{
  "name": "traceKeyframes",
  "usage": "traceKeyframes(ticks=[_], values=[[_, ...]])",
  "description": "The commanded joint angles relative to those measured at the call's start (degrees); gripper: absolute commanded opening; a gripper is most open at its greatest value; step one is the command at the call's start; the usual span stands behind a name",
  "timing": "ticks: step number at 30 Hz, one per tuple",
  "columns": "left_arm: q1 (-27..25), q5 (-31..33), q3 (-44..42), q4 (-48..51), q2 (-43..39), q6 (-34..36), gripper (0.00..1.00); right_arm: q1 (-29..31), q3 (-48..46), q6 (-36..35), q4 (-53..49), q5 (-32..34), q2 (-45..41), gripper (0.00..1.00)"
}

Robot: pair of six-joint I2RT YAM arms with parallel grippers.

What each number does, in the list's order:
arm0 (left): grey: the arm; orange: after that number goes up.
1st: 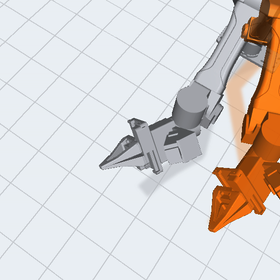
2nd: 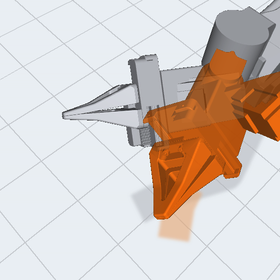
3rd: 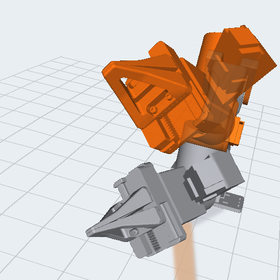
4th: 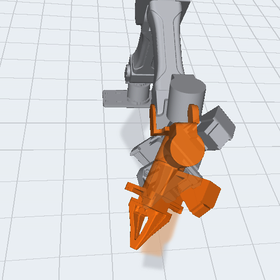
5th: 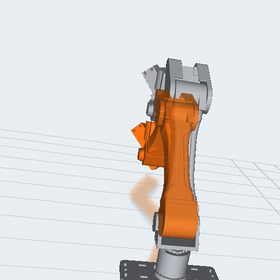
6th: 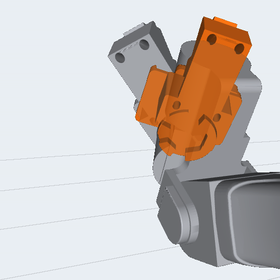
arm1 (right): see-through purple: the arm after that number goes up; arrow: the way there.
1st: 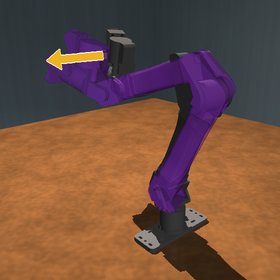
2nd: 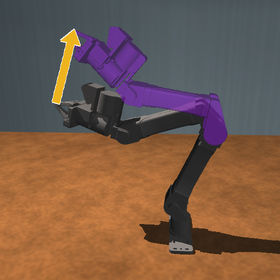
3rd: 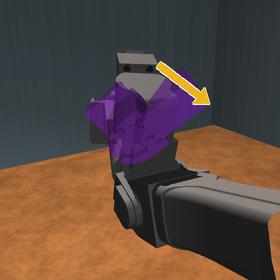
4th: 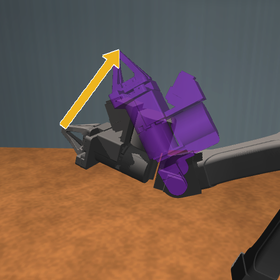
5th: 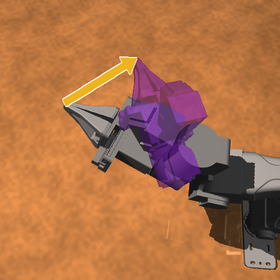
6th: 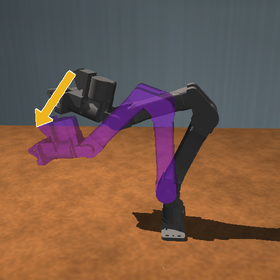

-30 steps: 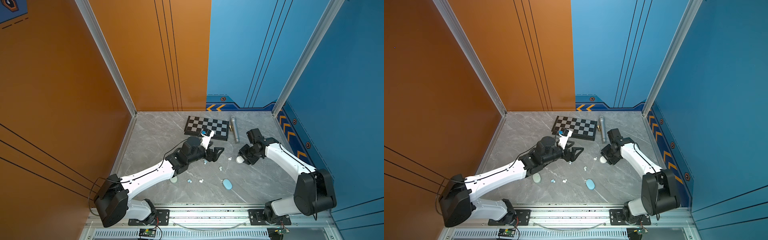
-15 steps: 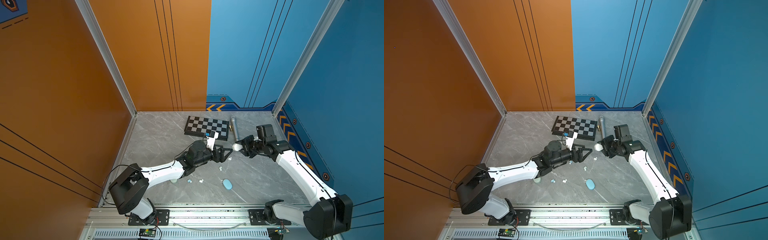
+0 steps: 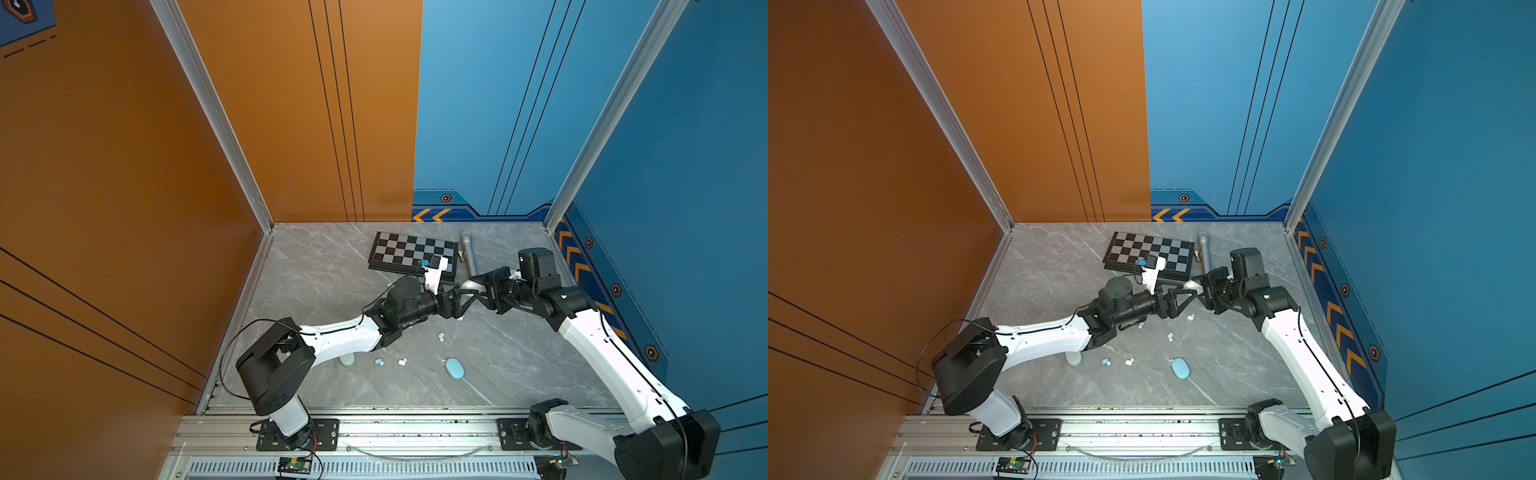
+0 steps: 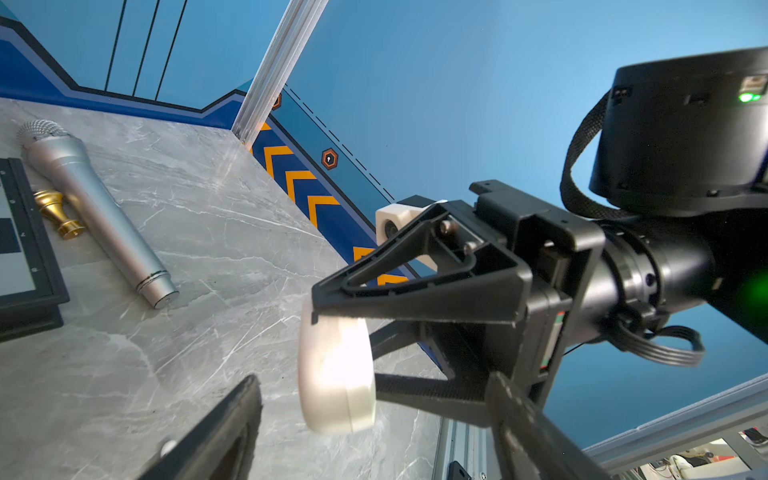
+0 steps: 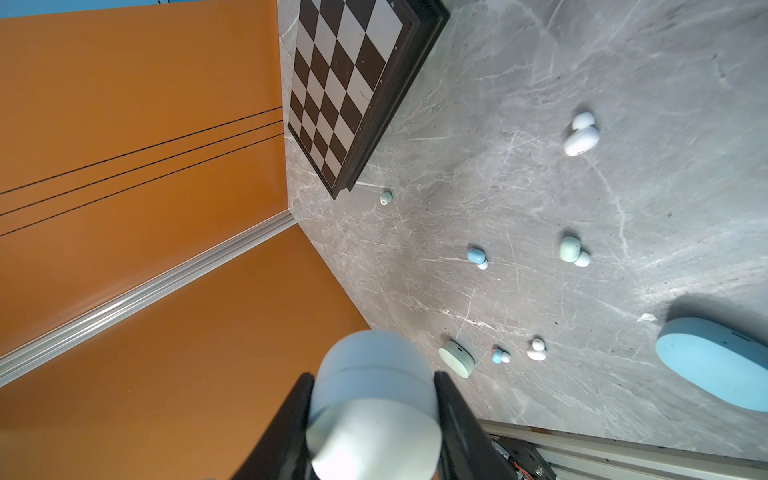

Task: Insert the wireless bluetooth earbuds into the charging case
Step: 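Close the left gripper on the case held by the right gripper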

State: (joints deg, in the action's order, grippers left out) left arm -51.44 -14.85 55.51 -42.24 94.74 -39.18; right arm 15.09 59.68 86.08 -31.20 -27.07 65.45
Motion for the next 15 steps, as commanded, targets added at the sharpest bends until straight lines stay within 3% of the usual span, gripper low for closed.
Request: traceKeyframes(ticks=[1, 10, 15], values=[[-0.4, 0.4, 1.2, -1.0, 1.2, -0.3, 0.82, 0.7, 1.4, 2.2, 1.6, -1.0, -1.5, 0.35], [-0.2, 2.4, 1.0, -1.0, 1.6, 0.0, 0.73, 1.2, 1.9, 3.2, 2.6, -1.3, -1.7, 0.34], [0.2, 0.5, 2.4, -1.0, 2.4, -0.6, 0.54, 1.3, 1.8, 3.6, 3.1, -1.3, -1.8, 0.34]])
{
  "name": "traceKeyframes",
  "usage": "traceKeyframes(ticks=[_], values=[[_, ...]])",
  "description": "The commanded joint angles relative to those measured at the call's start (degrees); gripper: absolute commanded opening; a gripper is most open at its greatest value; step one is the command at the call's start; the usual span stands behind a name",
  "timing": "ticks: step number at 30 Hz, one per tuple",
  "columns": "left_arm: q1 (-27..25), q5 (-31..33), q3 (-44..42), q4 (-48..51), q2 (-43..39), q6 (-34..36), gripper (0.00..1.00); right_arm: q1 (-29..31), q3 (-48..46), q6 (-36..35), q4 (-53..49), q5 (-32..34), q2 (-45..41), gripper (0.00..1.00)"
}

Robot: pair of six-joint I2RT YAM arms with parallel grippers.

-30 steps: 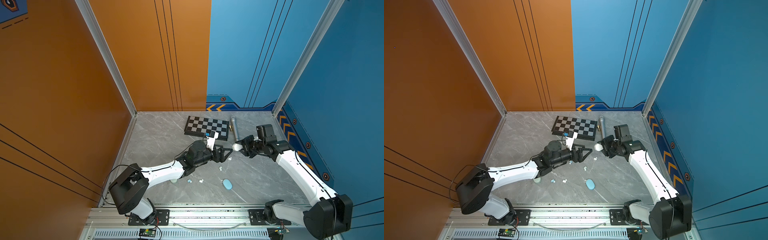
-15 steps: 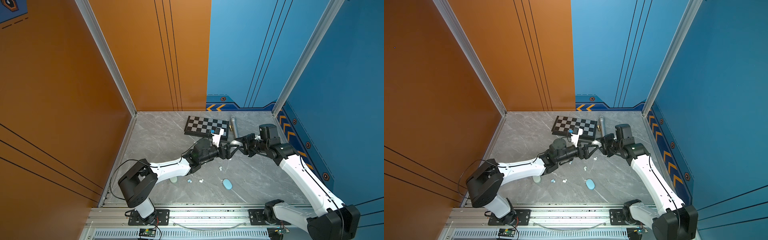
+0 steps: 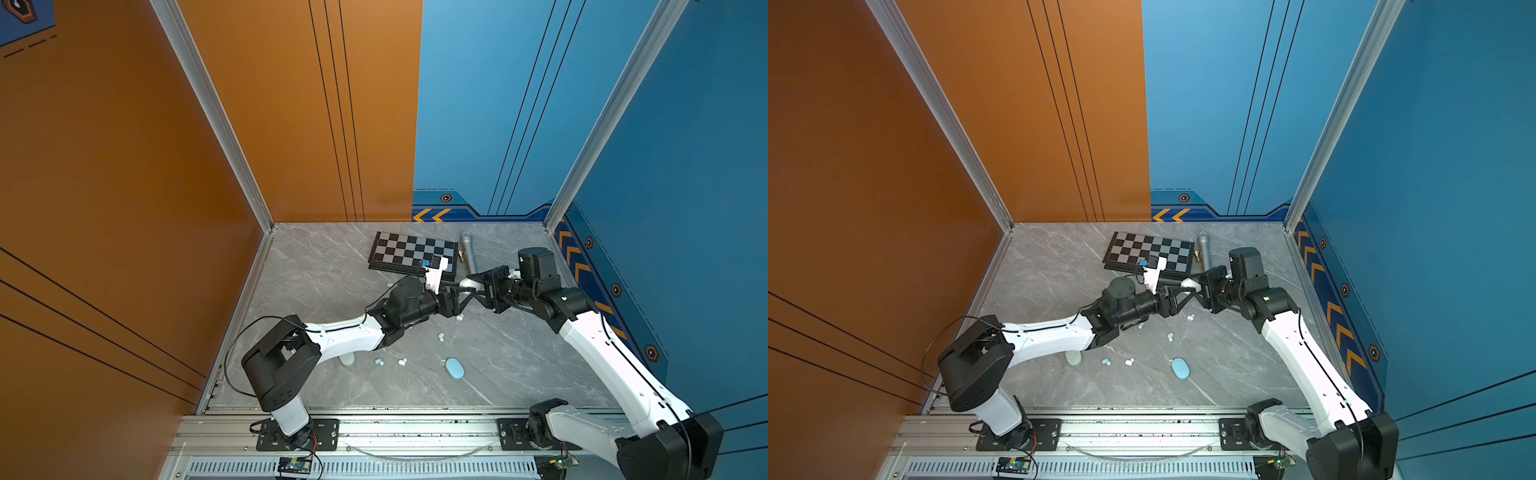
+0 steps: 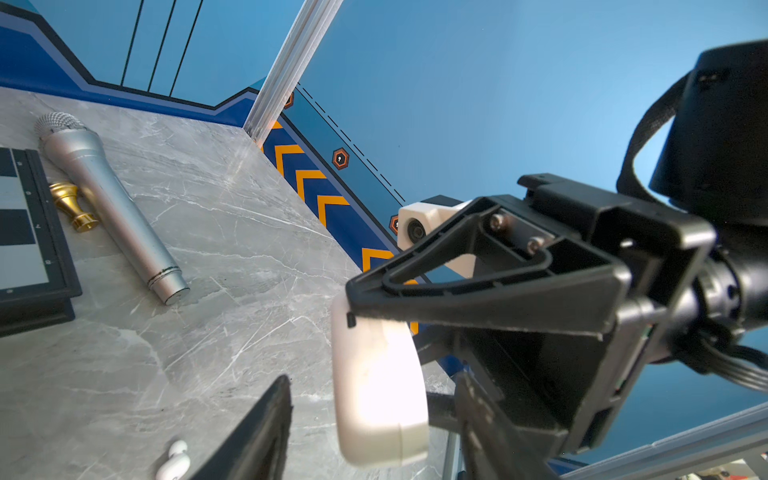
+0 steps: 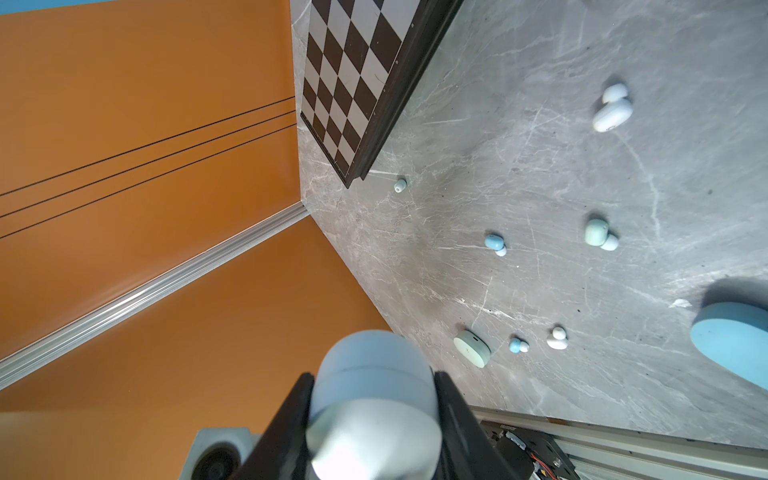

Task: Insert the wireless bluetooth earbuds into the charging case
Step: 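Close the left gripper on the case held by the right gripper, then open the right gripper and draw it back while the left holds the case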

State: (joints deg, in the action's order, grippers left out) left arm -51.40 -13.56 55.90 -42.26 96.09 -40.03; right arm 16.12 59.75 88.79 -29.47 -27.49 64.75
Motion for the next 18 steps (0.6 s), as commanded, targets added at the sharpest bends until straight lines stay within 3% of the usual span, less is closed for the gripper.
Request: traceKeyframes(ticks=[1, 8, 18], values=[[0.2, -1.2, 2.3, -0.9, 1.3, 0.0, 0.51, 0.3, 1.6, 1.1, 1.6, -0.9, -1.2, 0.34], [0.2, -1.9, 2.7, -0.9, 2.1, -1.1, 0.3, 0.4, 1.0, 1.8, 2.5, -1.3, -1.4, 0.34], [0.7, -2.7, 2.7, -0.9, 1.8, -0.9, 0.09, 0.1, 0.2, 1.9, 2.9, -1.4, -1.8, 0.39]])
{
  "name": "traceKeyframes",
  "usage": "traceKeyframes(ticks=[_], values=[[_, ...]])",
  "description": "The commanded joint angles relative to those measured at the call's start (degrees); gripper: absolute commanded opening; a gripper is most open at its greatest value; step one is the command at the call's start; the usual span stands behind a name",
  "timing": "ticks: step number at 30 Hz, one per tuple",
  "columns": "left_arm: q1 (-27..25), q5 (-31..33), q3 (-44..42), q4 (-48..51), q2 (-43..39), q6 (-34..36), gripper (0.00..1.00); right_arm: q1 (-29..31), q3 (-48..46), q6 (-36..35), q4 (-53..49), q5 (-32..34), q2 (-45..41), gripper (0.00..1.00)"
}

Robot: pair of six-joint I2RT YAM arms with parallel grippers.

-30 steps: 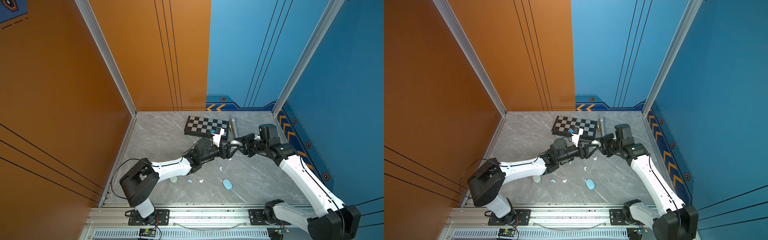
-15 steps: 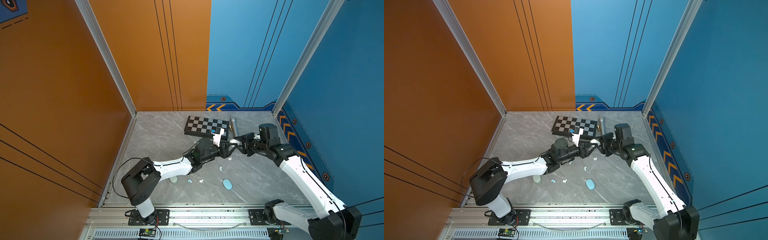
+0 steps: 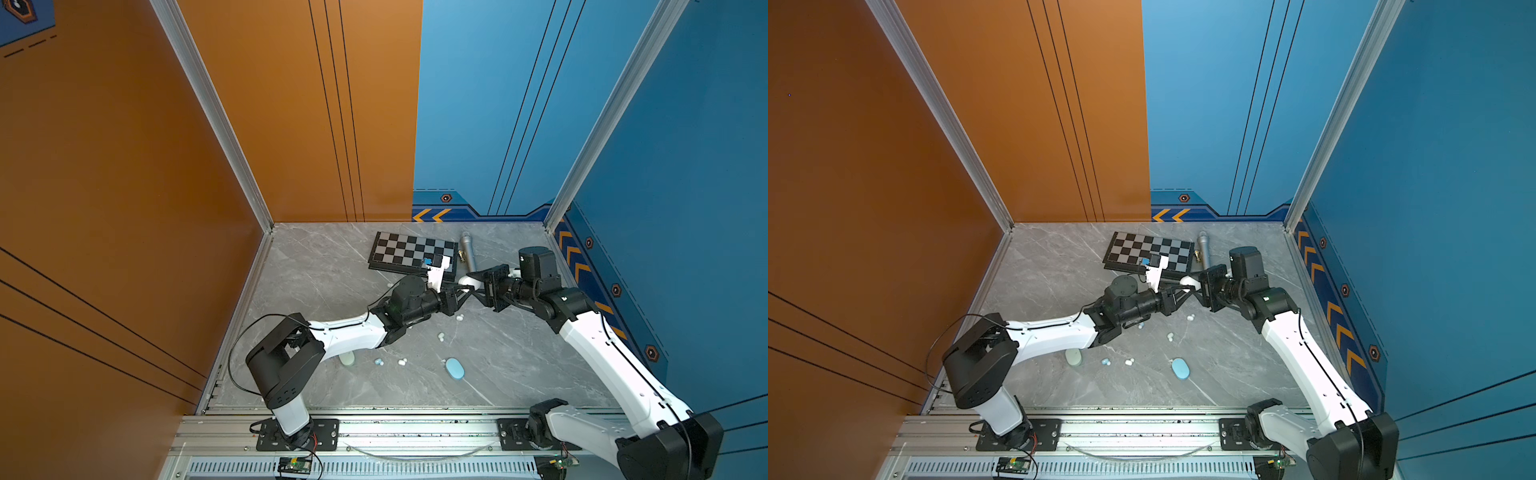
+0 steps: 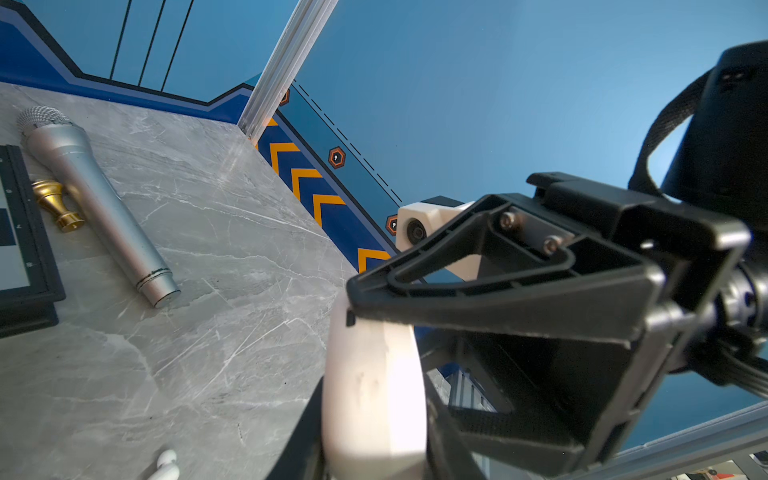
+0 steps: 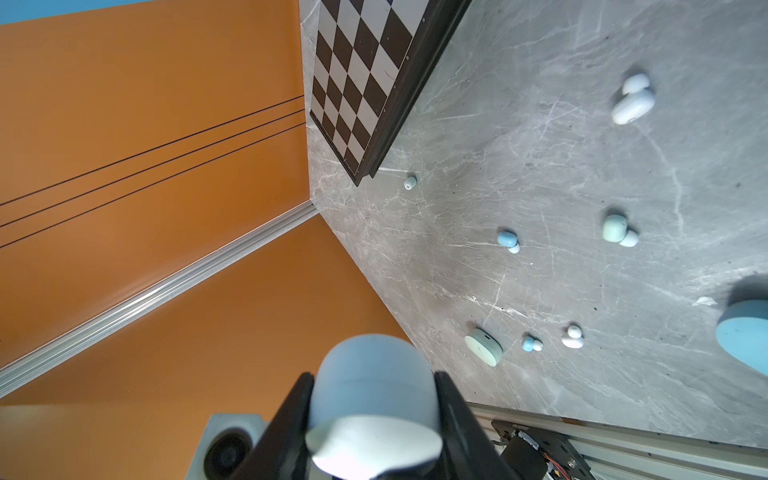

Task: Insert the wireless bluetooth earbuds into the charging case
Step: 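Open the right gripper and draw it back while the left holds the case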

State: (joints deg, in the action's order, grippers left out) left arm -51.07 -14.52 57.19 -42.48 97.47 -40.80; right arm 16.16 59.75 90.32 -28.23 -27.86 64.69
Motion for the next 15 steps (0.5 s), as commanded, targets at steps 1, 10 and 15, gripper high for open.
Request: traceKeyframes(ticks=[1, 10, 15], values=[[0.6, -1.9, 1.4, -0.7, 0.4, -0.1, 0.07, 0.0, 0.0, 0.3, 1.9, -1.1, -1.8, 0.42], [3.1, -2.1, 1.4, 9.0, -2.2, 0.9, 0.0, -6.1, 0.2, -13.6, 2.3, -5.3, -2.8, 0.79], [7.4, -7.9, 5.4, 23.5, -4.0, 0.3, 0.0, -9.7, 1.6, -33.7, 2.1, -11.5, -2.9, 0.79]])
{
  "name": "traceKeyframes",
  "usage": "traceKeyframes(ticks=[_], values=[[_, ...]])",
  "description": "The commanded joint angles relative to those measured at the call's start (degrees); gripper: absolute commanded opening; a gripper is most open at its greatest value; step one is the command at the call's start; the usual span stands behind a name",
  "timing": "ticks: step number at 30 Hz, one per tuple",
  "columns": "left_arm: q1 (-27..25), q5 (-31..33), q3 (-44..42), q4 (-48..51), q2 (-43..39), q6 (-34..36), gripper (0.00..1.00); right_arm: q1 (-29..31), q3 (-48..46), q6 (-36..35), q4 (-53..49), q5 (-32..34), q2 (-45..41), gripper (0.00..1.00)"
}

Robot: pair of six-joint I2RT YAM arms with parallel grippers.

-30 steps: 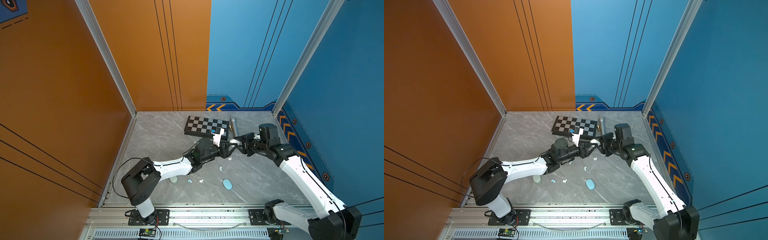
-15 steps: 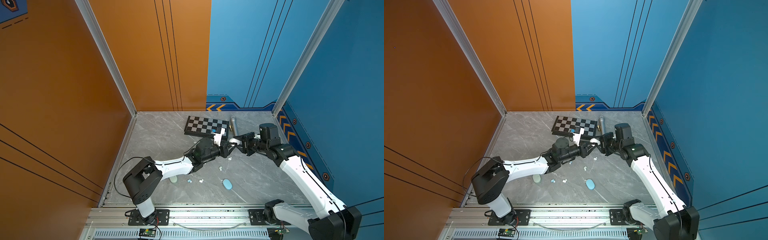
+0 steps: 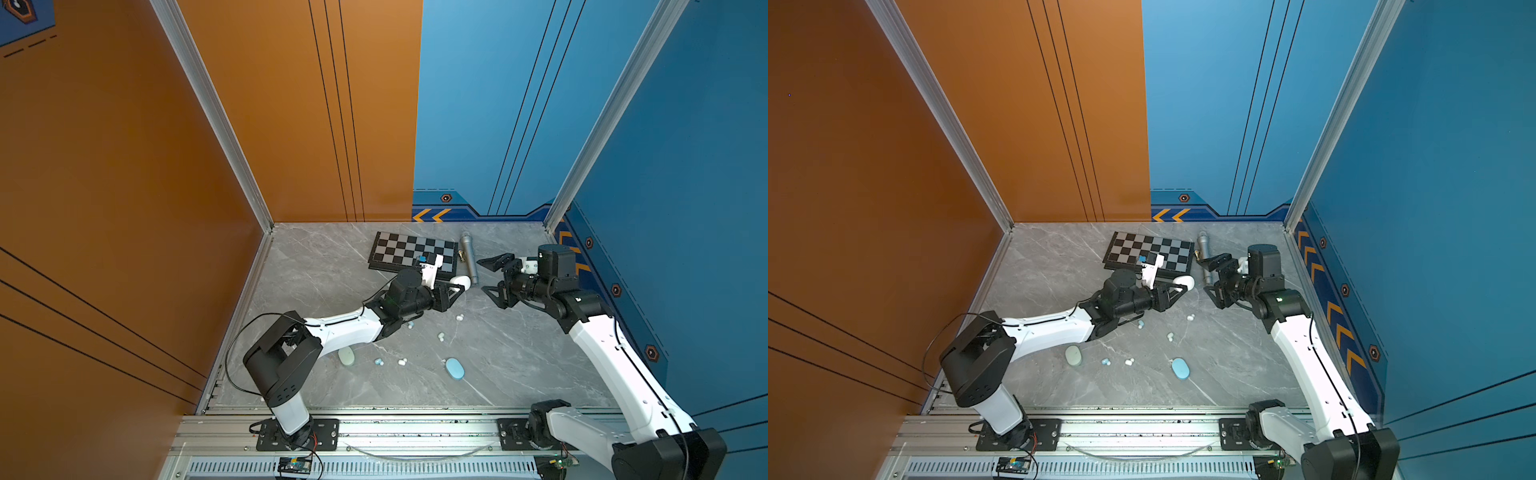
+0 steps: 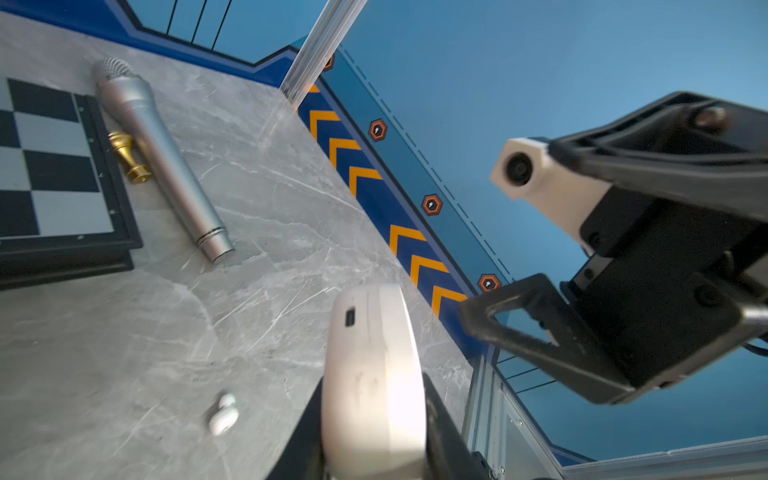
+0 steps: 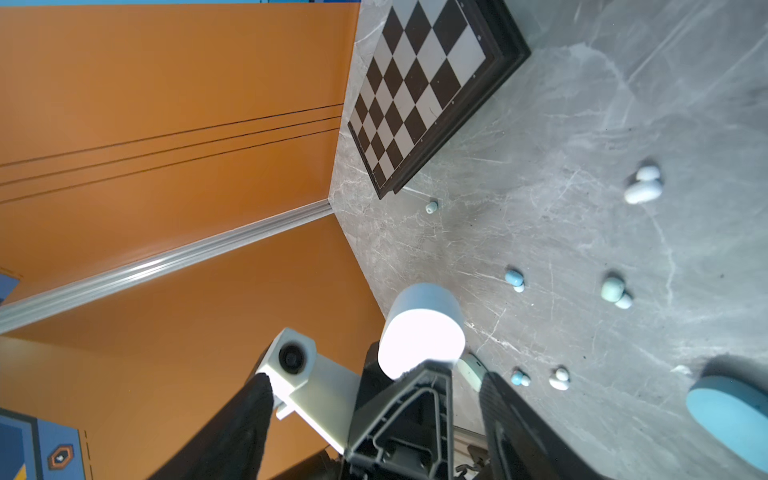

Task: Insert the wireless bluetooth earbuds into the charging case
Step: 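Open the right gripper and draw it back while the left holds the case, then move the right gripper to the held case and grasp its lid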

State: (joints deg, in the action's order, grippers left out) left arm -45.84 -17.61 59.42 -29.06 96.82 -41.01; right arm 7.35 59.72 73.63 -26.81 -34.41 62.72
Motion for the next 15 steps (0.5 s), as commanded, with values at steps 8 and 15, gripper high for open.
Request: traceKeyframes(ticks=[8, 15], values=[[7.9, -21.4, 11.7, 41.6, -3.6, 2.6, 0.0, 10.3, -3.2, -74.6, -8.5, 3.2, -6.3, 0.76], [12.7, -34.0, 6.2, 47.6, -7.8, 1.8, 0.0, 12.4, -7.2, -86.8, -2.0, -3.2, -10.6, 0.73]])
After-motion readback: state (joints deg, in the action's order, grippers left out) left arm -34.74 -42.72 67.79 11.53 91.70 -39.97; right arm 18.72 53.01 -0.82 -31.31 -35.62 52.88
